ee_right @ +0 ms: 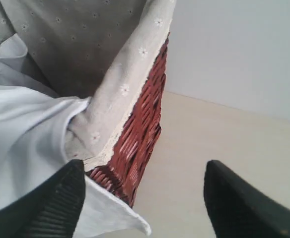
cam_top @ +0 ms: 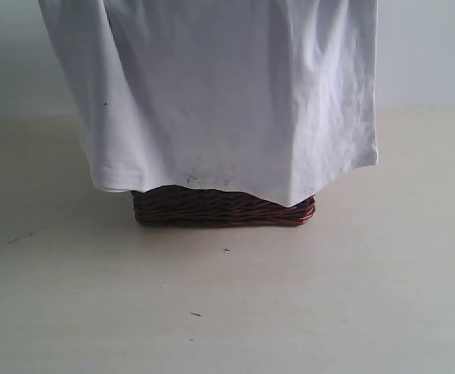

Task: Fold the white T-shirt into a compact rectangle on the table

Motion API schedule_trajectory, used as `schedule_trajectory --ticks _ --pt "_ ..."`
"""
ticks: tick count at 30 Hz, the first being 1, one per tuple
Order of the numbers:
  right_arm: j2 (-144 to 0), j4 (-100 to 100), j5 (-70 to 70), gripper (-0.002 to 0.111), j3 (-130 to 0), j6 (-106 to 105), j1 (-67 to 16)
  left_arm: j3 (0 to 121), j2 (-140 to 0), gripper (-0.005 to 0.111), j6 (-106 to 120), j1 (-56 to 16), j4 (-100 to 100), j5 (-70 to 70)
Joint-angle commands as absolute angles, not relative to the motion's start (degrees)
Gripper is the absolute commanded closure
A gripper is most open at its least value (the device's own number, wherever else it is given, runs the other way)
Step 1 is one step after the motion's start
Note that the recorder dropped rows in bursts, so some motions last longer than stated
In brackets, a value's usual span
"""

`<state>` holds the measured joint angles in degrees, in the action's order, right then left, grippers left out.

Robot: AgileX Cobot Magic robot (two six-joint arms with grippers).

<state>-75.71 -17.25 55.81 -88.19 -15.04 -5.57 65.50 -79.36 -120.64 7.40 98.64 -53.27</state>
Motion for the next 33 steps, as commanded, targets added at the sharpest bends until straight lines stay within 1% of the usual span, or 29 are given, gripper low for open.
schedule_trajectory --ticks 1,3,5,12,16,26,33 --pt "-73.3 -16.7 57.0 0.032 -88.9 -16.8 -8.6 65.3 -79.3 0.045 -120.0 7.4 99.9 -55.7" --pt "-73.0 -16.1 58.0 0.029 -88.9 -16.4 -10.0 65.3 -79.3 0.045 -118.7 7.3 99.9 -57.2" --pt "-73.0 -15.9 58.5 0.029 -88.9 -16.3 -10.9 65.3 -79.3 0.045 -117.5 6.5 99.9 -57.7" --pt "-73.0 -16.4 58.5 0.029 -88.9 -16.2 -12.0 63.8 -79.9 0.045 -109.8 0.3 99.9 -54.9" --pt "-73.0 -16.4 58.3 0.029 -88.9 -16.2 -12.0 62.8 -80.2 0.045 -109.5 0.0 99.9 -53.5" --pt "-73.0 -16.6 58.0 0.029 -88.9 -16.3 -12.0 62.6 -81.3 0.045 -107.1 -0.1 99.9 -56.0" --pt "-73.0 -17.4 57.8 0.029 -88.9 -16.3 -12.0 62.6 -83.9 0.045 -104.4 -3.6 99.9 -58.2"
